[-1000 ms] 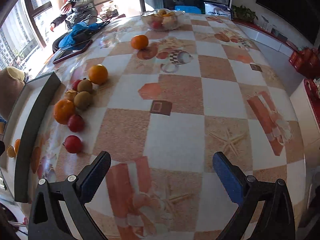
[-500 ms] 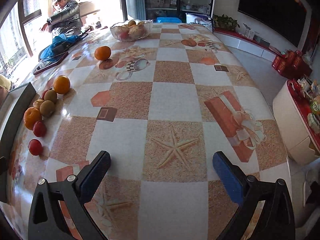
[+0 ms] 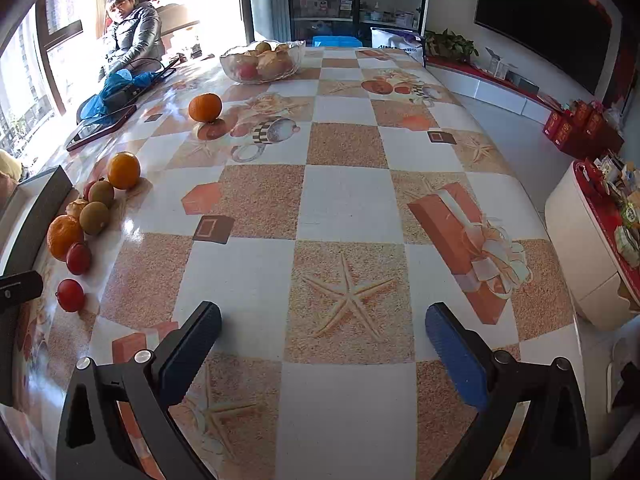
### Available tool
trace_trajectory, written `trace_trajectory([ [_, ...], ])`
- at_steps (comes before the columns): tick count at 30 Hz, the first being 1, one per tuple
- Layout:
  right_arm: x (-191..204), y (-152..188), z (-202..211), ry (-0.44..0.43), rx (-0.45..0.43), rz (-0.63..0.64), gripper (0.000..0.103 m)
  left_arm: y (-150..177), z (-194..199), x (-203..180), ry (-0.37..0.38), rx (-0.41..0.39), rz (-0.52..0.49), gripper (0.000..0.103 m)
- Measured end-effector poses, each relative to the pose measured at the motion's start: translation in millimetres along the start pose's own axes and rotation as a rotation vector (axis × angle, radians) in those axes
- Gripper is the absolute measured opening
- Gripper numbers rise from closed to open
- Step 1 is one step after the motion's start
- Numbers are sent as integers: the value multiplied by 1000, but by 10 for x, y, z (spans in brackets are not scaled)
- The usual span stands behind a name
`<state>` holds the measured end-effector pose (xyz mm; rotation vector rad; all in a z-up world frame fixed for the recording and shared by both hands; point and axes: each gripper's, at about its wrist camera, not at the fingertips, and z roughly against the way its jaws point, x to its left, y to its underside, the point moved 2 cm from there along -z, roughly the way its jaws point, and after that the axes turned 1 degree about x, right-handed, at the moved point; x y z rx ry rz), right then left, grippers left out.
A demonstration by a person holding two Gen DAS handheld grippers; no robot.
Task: Organize fruits
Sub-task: 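Withdraw both open grippers from the tray back over the fruit row, then grasp the mandarin orange with the left gripper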
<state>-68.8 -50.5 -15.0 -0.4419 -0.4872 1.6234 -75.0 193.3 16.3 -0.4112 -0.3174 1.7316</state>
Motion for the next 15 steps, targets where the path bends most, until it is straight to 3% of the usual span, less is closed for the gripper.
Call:
trace_trajectory([
  [2,0,0,0,0,0,0,103,-63,-40,-47,-1,-15,-15,82],
  [5,0,0,0,0,0,0,103,-135,-140,-87,13,1,-24,71],
  [11,2,0,0,0,-1,0,103,-302,-291,-8,94,25,90,67],
  [15,1,1,0,0,-1,0,103,-345,-377,-72,46,23,72,59],
])
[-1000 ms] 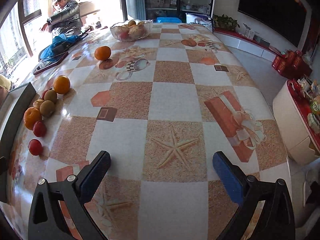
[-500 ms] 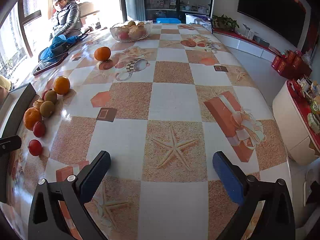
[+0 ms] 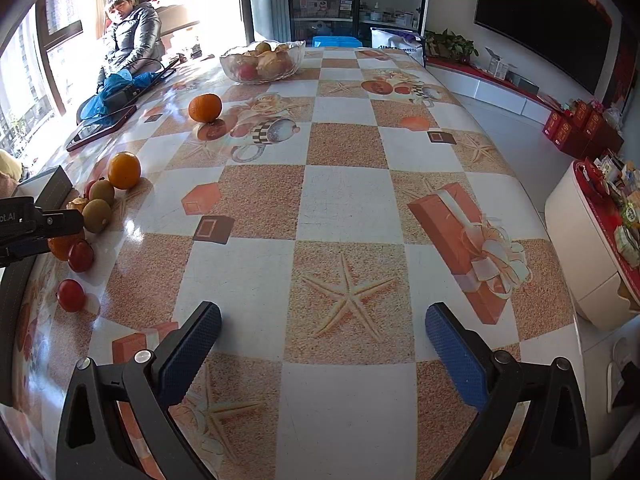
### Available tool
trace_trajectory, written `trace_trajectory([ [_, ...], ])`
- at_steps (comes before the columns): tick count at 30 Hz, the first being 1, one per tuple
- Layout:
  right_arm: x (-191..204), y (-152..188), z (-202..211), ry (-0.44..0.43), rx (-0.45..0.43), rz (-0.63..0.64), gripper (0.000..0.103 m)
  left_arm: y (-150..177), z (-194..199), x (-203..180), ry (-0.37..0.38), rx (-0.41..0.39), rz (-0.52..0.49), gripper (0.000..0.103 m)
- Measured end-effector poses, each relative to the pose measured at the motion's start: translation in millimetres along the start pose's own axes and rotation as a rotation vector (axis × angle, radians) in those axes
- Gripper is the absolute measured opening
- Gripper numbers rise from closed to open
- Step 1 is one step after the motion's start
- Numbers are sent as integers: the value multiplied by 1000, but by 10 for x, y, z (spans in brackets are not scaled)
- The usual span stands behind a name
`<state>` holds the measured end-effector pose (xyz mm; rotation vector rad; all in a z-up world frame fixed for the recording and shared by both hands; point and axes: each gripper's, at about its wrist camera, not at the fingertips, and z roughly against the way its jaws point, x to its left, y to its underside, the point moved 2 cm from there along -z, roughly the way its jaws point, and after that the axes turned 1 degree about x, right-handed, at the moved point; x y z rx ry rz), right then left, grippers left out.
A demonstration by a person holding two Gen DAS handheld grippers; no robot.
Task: Organize fruits
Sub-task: 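Grasp the mandarin orange with the left gripper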
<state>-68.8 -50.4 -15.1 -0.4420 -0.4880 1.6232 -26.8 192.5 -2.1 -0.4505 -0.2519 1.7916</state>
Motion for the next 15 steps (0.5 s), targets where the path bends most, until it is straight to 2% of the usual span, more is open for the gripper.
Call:
trace_trajectory([
  [1,1,1,1,0,0,0,103,10,-4,-9,-17,-3,-14,49],
  [3,0,0,1,0,0,0,103,59,17,7,-42,-14,-33,40],
  [8,0,1,2,0,0,0,103,274,144,173,-8,-54,-32,40],
  [15,1,0,3,0,0,0,103,668,304,229,-32,-137,-99,41],
])
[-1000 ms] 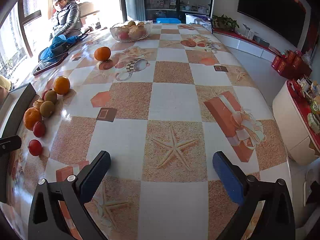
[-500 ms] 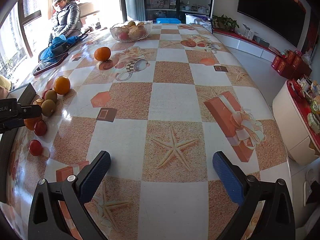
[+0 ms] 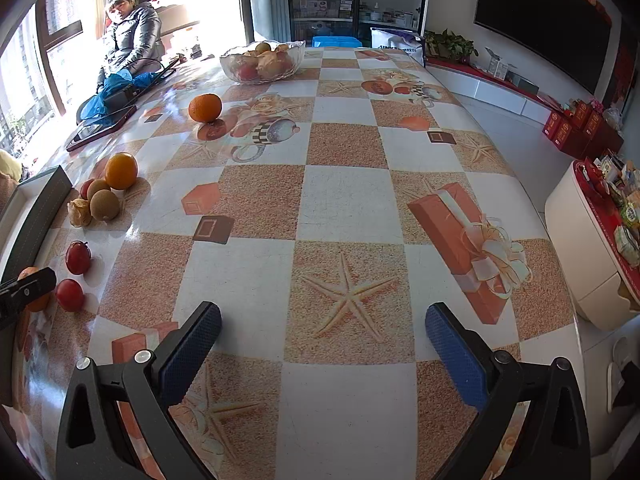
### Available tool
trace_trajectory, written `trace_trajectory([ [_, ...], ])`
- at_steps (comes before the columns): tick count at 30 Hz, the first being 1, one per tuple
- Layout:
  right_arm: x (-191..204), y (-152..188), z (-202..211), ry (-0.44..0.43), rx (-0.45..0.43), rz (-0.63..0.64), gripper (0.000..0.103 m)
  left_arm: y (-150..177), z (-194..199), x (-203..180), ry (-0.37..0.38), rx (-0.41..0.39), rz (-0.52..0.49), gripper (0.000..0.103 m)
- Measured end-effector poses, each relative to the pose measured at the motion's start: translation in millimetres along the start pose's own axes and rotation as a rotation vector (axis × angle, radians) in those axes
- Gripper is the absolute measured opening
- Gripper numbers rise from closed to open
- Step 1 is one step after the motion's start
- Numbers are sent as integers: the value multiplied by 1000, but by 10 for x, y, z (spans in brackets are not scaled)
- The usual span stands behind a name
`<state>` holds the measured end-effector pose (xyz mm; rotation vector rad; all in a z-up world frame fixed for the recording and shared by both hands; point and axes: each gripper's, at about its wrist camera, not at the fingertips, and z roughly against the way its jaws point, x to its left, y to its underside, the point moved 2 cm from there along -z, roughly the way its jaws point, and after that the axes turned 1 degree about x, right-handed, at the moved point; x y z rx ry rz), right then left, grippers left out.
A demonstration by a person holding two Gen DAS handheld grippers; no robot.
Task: Organize fruits
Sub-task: 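Grasp the mandarin orange with the left gripper, then lift the mandarin with the left gripper while the right gripper grasps a red tomato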
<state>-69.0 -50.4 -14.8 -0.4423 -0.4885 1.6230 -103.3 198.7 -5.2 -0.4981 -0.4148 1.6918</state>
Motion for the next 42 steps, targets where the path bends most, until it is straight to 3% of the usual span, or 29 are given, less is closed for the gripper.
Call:
trace_trajectory([
  [2,1,1,1,0,0,0,103,38,1,-15,-18,-20,-18,42],
  [6,2,1,1,0,0,0,103,24,-50,-85,-32,-54,-40,62],
  [8,2,2,2,0,0,0,103,37,-78,-141,-63,-70,-61,66],
  [15,2,0,1,0,0,0,103,43,-106,-188,-42,-63,-73,80],
  [27,1,1,2,-1,-1,0,103,48,-103,-176,-38,-62,-71,82],
  [30,1,3,2,0,-1,0,103,75,-78,-155,-50,-65,-57,77],
  [32,1,2,2,0,-1,0,103,118,-25,-117,-58,-75,-45,64],
  [34,1,2,1,0,0,0,103,189,41,-71,-64,-84,-42,41],
  [37,-2,-1,2,4,3,-2,103,316,145,19,-34,-76,-25,40],
  [42,151,9,24,-11,69,13,103,507,280,102,-47,-78,-4,41],
])
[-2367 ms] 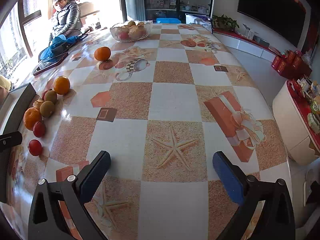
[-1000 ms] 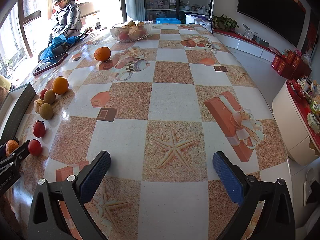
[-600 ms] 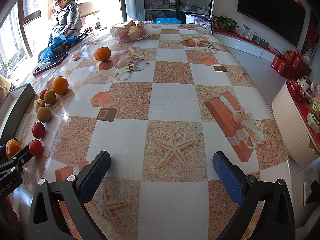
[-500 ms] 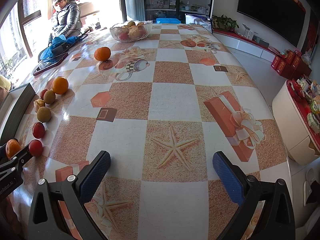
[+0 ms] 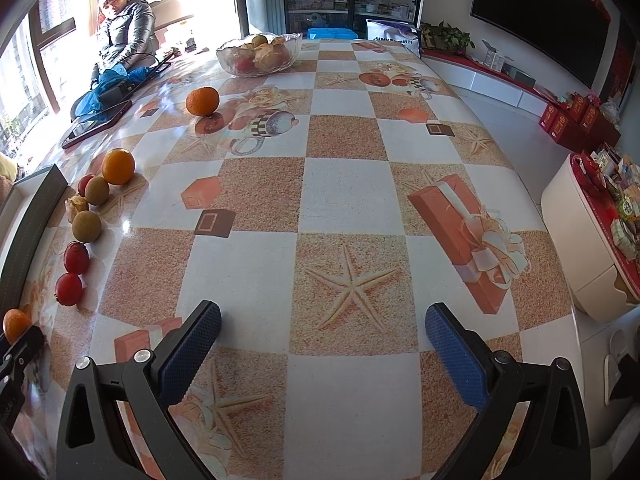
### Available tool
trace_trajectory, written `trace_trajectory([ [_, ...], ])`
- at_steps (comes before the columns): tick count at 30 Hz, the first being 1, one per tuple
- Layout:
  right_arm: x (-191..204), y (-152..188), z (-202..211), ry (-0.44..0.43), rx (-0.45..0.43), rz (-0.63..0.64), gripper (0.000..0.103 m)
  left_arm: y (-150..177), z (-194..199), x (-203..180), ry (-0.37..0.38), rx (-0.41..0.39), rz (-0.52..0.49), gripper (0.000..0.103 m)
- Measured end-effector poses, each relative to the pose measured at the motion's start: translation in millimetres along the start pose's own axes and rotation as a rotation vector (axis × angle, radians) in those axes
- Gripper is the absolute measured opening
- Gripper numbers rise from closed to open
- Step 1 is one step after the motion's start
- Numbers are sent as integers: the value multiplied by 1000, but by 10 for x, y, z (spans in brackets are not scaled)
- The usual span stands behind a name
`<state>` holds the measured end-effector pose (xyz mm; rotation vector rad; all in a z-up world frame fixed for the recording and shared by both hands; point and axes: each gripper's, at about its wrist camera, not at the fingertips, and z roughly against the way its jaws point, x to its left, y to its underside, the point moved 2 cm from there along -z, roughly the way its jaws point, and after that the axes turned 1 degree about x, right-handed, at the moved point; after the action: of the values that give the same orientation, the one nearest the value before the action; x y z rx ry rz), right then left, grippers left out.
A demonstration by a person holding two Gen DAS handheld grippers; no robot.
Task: Organize fruits
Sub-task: 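Lift the mandarin with the left gripper while the right gripper grasps a red tomato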
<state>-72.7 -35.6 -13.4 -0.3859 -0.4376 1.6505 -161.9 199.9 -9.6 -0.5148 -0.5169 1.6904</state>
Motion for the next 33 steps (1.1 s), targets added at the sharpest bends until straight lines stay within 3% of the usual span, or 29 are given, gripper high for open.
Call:
trace_trajectory([
  [7,872,27,46,-172,32,168,102,100,68,20,-21,-1,8,41],
  [11,1196,-56,-10,-191,43,200,102,111,80,31,-16,7,13,41],
  [13,1302,-88,-17,-163,32,220,92,112,80,32,-17,6,11,41],
  [17,1399,-131,-1,-138,16,244,59,114,82,33,-18,4,10,41],
  [20,1369,-116,40,-138,3,237,26,115,82,32,-18,5,7,41],
  [25,1167,-43,88,-193,14,220,26,110,91,53,12,17,11,40],
  [33,827,92,171,-192,21,187,26,61,110,118,88,57,59,40],
])
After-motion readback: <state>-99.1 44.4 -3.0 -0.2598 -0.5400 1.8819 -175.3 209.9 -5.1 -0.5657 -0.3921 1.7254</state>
